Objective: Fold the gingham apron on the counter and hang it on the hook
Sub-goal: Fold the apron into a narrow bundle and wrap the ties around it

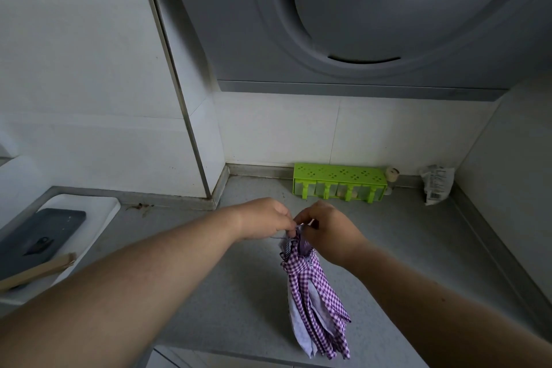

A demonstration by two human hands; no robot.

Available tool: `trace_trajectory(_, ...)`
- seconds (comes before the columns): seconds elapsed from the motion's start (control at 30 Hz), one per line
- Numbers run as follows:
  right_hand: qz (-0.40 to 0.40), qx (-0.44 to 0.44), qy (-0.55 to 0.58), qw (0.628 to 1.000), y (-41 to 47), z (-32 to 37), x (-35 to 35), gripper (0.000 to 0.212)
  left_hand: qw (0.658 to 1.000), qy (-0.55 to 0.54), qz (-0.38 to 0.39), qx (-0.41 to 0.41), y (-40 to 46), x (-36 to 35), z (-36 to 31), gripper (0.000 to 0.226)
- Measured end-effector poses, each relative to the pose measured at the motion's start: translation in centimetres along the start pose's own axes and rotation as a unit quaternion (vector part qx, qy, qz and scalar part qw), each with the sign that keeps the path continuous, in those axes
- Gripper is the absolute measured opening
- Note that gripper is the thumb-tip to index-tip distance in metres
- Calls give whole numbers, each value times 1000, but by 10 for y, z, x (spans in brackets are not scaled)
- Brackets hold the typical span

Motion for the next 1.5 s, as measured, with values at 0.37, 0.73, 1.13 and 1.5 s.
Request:
trace_trajectory(0.37,-21,-37,207,978,1,-24,-15,6,1000,-7,5,6,8,-4,9,23)
trace_trajectory(0.73,-82,-150,490,855,-2,-48,-29,19,1000,2,-25,8,17,-1,21,14)
trace_trajectory(1.13,-55,-153,476,865,-3,-53,-38,20,998,-6,-62,20,29,-13,32,26)
trace_trajectory(1.5,-135,-294,496,806,-8,-79,-44,19,898,-434,57,49,34,-41,25,31)
Point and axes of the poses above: each hand's wrist, its own y-axis towards the middle knuckle, its own x-axis out of the back of the hand, z = x × y, the point moved 9 cm from there along y, towards the middle knuckle, and after that the axes turned 11 degrees about x, right-handed, at the moved point
